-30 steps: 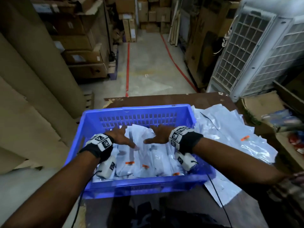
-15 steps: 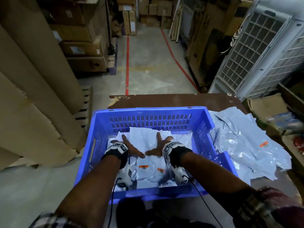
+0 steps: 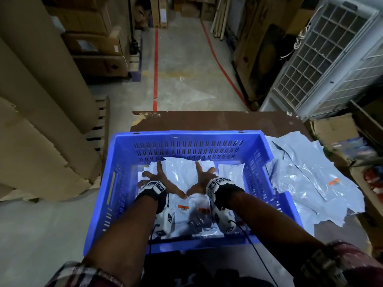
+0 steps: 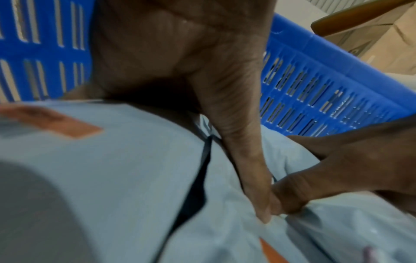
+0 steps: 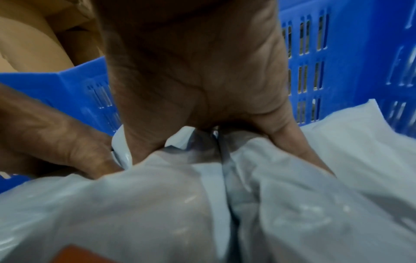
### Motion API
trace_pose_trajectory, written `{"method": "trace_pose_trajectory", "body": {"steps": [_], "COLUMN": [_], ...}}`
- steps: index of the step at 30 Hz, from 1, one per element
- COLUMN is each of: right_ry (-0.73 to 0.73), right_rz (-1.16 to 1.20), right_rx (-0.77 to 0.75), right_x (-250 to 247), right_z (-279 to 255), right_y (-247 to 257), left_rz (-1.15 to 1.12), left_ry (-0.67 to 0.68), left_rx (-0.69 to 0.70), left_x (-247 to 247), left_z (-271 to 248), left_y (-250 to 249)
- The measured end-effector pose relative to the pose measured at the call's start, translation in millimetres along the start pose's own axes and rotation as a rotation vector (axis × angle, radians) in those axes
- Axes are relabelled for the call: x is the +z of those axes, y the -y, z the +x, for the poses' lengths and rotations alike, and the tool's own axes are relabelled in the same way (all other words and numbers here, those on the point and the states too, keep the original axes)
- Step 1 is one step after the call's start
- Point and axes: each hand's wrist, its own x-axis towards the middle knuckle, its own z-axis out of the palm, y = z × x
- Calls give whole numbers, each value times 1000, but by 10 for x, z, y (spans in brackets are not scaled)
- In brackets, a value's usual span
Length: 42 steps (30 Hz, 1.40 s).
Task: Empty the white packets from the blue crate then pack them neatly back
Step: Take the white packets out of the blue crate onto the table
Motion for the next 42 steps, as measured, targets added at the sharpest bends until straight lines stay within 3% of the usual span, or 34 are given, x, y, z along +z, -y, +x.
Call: {"method": "trace_pose_trajectory", "body": {"steps": [3, 8, 16, 22, 30, 37, 42], "right_ry": [-51, -133, -215, -323, -494, -593, -650], "right_rz": [21, 23, 45, 55, 25, 70, 28], "right_rx": [-15, -114, -262, -334, -430, -420, -390], "right_x": [-9, -43, -158, -413, -864, -1410, -1853], "right_z": [-16, -189, -489, -827, -1404, -1799, -2126], "right_y": [43, 66, 176, 198, 34, -389, -824], "left_rz": [-80, -195, -374, -551, -623, -489, -464], "left_ry": [149, 125, 9, -72, -233, -353, -362], "left_rx": [-30, 5, 165, 391, 672, 710, 757], "left_x": [-93, -53, -168, -426, -991, -1376, -1527], "left_z": [-147, -125, -260, -333, -957, -1506, -1739], "left_y": [-155, -237, -224, -326, -708, -1308, -1908]}}
